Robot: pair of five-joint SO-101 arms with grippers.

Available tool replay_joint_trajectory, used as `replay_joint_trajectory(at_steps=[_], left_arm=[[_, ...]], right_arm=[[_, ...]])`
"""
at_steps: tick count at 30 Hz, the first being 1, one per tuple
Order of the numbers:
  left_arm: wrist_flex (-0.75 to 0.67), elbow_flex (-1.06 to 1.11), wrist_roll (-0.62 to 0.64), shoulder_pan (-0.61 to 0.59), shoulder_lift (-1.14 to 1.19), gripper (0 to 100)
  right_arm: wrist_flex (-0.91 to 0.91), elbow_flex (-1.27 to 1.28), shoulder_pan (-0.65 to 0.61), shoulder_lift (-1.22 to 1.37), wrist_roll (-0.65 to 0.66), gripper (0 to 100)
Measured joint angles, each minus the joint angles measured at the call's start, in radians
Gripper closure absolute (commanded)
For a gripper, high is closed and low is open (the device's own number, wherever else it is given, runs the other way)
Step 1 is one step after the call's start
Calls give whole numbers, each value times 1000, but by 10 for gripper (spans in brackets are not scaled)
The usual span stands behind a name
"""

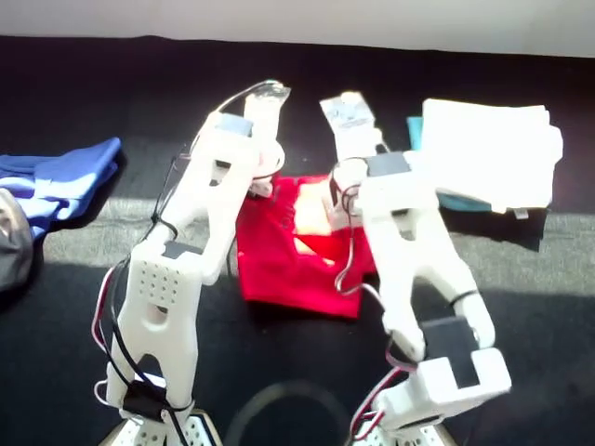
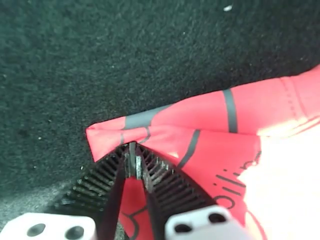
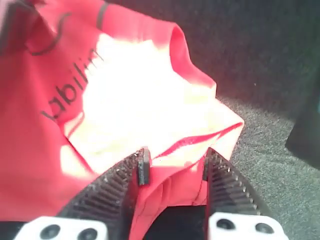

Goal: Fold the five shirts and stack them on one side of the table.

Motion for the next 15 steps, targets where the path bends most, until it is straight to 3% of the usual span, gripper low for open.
replay_joint_trajectory(at_steps=[8, 15], left_arm=[[-12, 0, 0, -60, 2, 990], [-12, 0, 0, -64, 2, 990]], right_arm=[[-9, -18, 175, 69, 31, 818], [77, -235, 178, 74, 54, 818]])
